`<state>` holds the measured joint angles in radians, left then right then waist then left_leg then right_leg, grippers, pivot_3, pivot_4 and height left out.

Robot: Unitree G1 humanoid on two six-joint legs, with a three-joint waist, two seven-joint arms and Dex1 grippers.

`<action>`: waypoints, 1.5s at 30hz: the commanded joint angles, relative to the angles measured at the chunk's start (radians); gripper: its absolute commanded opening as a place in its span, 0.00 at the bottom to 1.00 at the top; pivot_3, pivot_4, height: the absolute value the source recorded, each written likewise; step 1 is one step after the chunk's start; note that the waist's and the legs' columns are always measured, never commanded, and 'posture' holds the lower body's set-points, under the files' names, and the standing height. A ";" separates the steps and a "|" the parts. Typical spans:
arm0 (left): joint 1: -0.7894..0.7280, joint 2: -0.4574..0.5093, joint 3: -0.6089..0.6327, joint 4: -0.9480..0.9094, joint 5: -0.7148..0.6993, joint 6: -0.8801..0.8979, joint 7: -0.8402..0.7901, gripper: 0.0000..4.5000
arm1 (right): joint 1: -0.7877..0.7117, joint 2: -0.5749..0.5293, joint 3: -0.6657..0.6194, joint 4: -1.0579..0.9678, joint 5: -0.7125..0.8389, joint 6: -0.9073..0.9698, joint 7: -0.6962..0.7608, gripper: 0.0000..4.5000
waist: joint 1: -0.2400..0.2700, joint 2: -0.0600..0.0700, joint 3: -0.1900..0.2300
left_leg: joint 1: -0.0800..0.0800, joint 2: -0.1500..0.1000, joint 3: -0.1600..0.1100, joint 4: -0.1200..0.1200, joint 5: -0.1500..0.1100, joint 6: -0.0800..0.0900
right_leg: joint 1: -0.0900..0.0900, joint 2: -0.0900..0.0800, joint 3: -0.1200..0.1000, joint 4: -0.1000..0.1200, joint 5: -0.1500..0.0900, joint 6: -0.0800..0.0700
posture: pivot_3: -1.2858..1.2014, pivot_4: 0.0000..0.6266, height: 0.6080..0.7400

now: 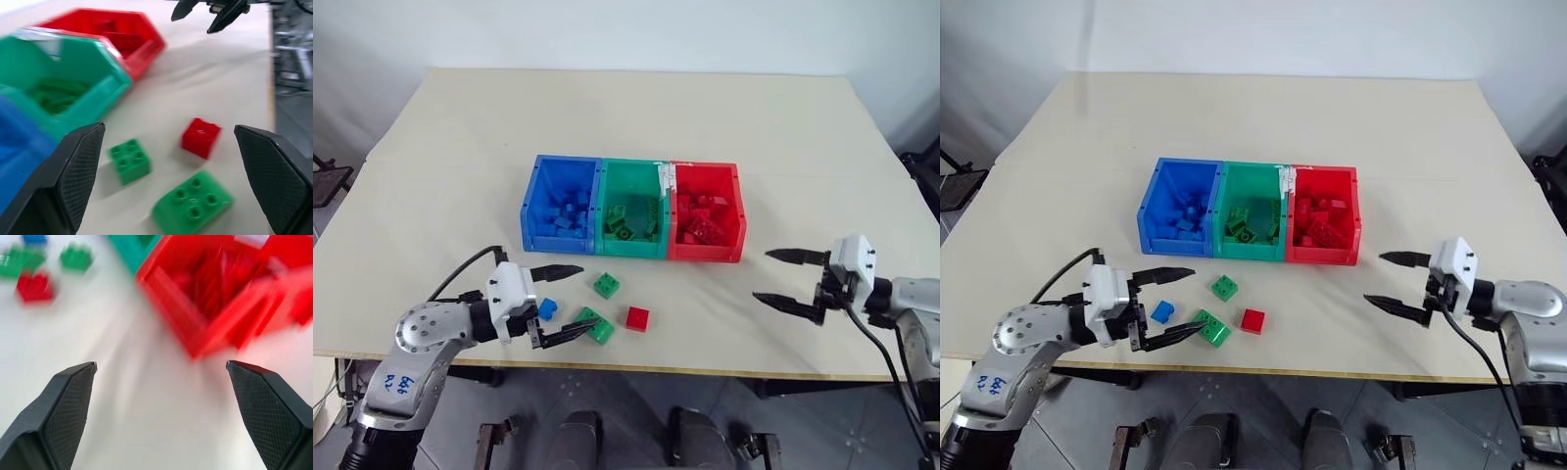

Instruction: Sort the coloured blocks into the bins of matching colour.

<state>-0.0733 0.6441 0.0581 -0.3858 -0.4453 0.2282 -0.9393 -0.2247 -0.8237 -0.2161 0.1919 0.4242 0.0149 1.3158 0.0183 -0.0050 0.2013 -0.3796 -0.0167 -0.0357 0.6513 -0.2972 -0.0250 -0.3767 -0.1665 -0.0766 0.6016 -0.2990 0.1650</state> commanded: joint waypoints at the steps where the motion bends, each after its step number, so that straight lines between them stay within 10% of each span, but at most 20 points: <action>1: -0.016 -0.011 -0.003 -0.007 0.000 -0.038 -0.008 1.00 | 0.001 -0.016 -0.031 -0.015 0.008 -0.046 0.010 0.99 | -0.004 0.000 0.000 | 0.001 0.000 0.001 0.000 0.000 0.000 | 0.000 0.000 0.001 0.000 0.000 0.000 | 0.52 0.24 1.00; 17: 0.300 0.080 0.274 -0.076 -0.073 -0.035 -0.046 1.00 | -0.268 0.197 0.451 -0.174 -0.120 0.188 0.013 0.99 | -0.019 0.000 0.000 | 0.002 0.002 0.001 -0.001 -0.002 -0.001 | 0.000 0.001 0.002 -0.001 0.000 0.000 | 0.52 0.24 1.00; 29: 0.365 0.048 0.281 -0.150 -0.070 -0.029 0.018 1.00 | -0.260 0.327 0.581 -0.165 -0.268 0.216 -0.139 0.99 | 0.000 0.000 0.000 | 0.002 0.003 0.001 0.000 -0.004 -0.001 | 0.000 0.002 0.002 -0.001 0.000 -0.001 | 0.52 0.24 1.00; 39: 0.323 0.052 0.259 -0.129 -0.073 -0.027 0.022 1.00 | -0.225 0.330 0.558 -0.205 -0.263 0.249 -0.172 0.33 | -0.008 0.000 0.000 | 0.002 0.003 0.001 0.000 -0.004 -0.001 | 0.000 0.003 0.002 -0.001 0.000 -0.001 | 0.52 0.24 1.00; 45: 0.267 0.041 0.237 -0.115 -0.080 -0.022 0.027 1.00 | -0.202 0.323 0.446 -0.251 -0.149 0.244 -0.158 0.32 | -0.005 -0.001 0.000 | 0.002 0.003 0.001 0.000 -0.004 -0.001 | 0.000 0.003 0.002 -0.001 0.000 -0.001 | 0.52 0.24 1.00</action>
<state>0.2051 0.6889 0.2989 -0.4937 -0.5037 0.2094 -0.9173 -0.4261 -0.4899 0.2932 -0.0057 0.2111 0.2649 1.1470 0.0135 -0.0055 0.2011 -0.3777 -0.0138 -0.0343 0.6511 -0.3012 -0.0256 -0.3767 -0.1634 -0.0749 0.6010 -0.2993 0.1640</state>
